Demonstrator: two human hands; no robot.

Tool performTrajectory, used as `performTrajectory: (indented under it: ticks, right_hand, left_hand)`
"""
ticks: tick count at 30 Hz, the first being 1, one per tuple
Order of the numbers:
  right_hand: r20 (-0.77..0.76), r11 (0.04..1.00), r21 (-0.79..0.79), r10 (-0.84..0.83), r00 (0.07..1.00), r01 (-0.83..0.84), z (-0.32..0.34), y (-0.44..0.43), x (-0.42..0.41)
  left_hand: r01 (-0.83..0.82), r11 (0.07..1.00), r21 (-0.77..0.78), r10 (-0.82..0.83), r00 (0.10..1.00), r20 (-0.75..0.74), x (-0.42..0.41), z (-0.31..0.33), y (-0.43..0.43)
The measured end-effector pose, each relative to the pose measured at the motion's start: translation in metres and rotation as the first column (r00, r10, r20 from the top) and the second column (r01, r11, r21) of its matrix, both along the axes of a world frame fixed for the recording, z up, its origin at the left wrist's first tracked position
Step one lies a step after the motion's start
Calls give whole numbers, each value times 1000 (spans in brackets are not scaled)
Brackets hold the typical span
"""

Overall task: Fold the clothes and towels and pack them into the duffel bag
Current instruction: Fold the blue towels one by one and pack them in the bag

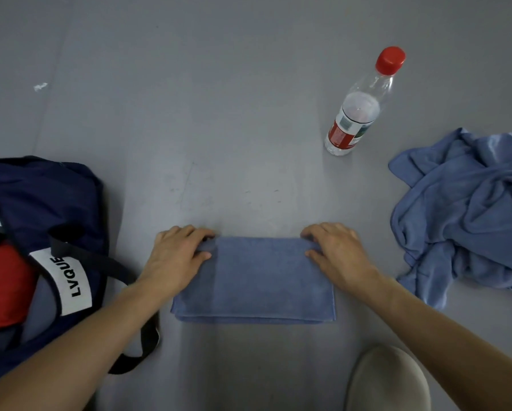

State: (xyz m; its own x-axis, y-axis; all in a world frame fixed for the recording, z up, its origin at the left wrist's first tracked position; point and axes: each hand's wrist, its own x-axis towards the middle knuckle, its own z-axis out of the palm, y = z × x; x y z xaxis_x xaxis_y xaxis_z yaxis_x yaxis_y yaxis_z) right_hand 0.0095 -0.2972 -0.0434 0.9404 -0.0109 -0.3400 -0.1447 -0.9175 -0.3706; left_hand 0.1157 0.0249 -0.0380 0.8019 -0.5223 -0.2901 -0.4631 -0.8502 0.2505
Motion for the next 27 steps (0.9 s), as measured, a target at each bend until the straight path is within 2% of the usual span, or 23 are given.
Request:
performTrajectory:
  ticks: [2, 6, 8, 12, 19, 21, 24, 26, 27]
  right_hand:
    - [37, 1000, 6, 14, 999, -14, 5, 0, 6]
    - [357, 1000, -5, -22, 934, 25, 16, -1, 4]
    - [416, 998, -41, 53, 908, -39, 19, 0, -7]
    - [402, 965, -98, 260, 878, -241, 10, 12, -48]
    - [358, 925, -117, 379, 853, -362, 0, 37, -85]
    - [364, 930, -93, 364, 857, -356, 4, 38, -78]
    - [445, 919, -49, 372, 815, -392, 6, 39, -60]
    - [463, 919, -59, 372, 804, -391, 0, 42, -50]
    - [413, 906, -92, 413, 812, -414, -6, 43, -46]
  left_hand:
    - [18, 999, -42, -18, 1000, 2, 11, 7, -5]
    - [9, 976, -217, 42, 973, 228, 20, 19, -16]
    - [34, 970, -239, 31, 965, 261, 10, 19, -13]
    - [109, 978, -177, -67, 972, 226, -29, 3, 18]
    - [110, 994, -29, -98, 961, 258, -63, -13, 38]
    - [68, 998, -11, -63, 969, 239, -67, -5, 32]
    - [-15, 996, -86, 32, 979, 201, -73, 7, 10]
    - [-142, 981, -130, 160, 977, 141, -80, 9, -12]
    - [-237, 962, -132, 250, 964, 90, -85, 7, -23]
